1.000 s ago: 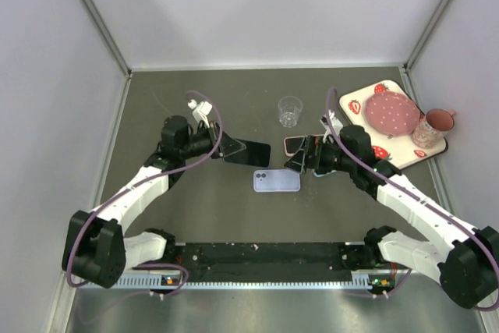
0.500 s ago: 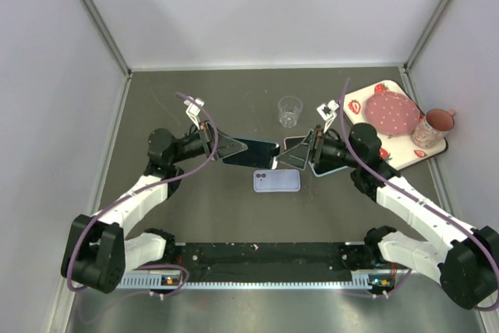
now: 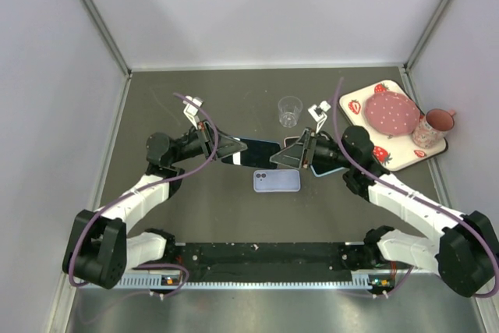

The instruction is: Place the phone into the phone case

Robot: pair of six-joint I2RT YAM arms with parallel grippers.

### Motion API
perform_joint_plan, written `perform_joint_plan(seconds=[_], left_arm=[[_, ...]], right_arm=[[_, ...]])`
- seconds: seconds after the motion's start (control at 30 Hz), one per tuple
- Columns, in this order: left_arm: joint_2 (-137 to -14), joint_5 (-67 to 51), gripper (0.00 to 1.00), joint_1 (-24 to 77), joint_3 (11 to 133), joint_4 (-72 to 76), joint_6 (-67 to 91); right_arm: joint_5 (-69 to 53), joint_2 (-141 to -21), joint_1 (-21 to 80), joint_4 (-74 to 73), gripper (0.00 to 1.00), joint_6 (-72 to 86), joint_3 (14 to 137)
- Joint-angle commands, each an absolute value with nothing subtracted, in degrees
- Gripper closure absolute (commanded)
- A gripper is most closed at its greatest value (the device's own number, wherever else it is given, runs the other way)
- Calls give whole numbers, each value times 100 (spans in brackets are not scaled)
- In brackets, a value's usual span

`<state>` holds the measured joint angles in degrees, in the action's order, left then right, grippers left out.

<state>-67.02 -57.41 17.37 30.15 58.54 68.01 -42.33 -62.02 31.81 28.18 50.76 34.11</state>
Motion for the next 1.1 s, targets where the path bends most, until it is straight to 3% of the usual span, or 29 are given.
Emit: perform_joint_plan(seconds=[0.0, 0.13, 0.27, 0.33, 0.4, 0.43, 0.67, 0.83, 0.87, 1.07], left_arm=[[-6627, -5722, 100, 1723, 3015, 6486, 6935], [-6618, -5731, 100, 1723, 2997, 6460, 6917], [-6627, -5748, 100, 1714, 3006, 6442, 6908], [-6627, -5757, 100, 1714, 3006, 6434, 6882], [-6627, -5774, 94, 1714, 2997, 6338, 6838], [-6627, -5774, 80, 1714, 3006, 6285, 6760], [-6469, -5590, 44, 1705, 3085, 5512, 6267], [-6136, -5292, 36, 1705, 3443, 4161, 5241], [-6065, -4952, 36, 1696, 3567, 3009, 4942], [-5757, -3168, 32, 1705, 4595, 29, 2823]], right_arm=[[-4245, -6284, 3348, 3463, 58, 5212, 3472], [-4228, -6319, 3349, 3551, 70, 5300, 3463], [-4210, -6311, 3349, 3551, 100, 5300, 3480], [-4236, -6311, 3357, 3516, 100, 5265, 3507], [-4228, -6319, 3358, 3472, 100, 5238, 3533], [-4228, -6328, 3366, 3393, 100, 5186, 3551], [-4192, -6302, 3366, 3182, 100, 5071, 3595], [-4113, -6284, 3357, 2839, 100, 4957, 3639], [-4096, -6275, 3366, 2787, 100, 4931, 3630], [-3798, -6267, 3357, 1734, 100, 4457, 3840]])
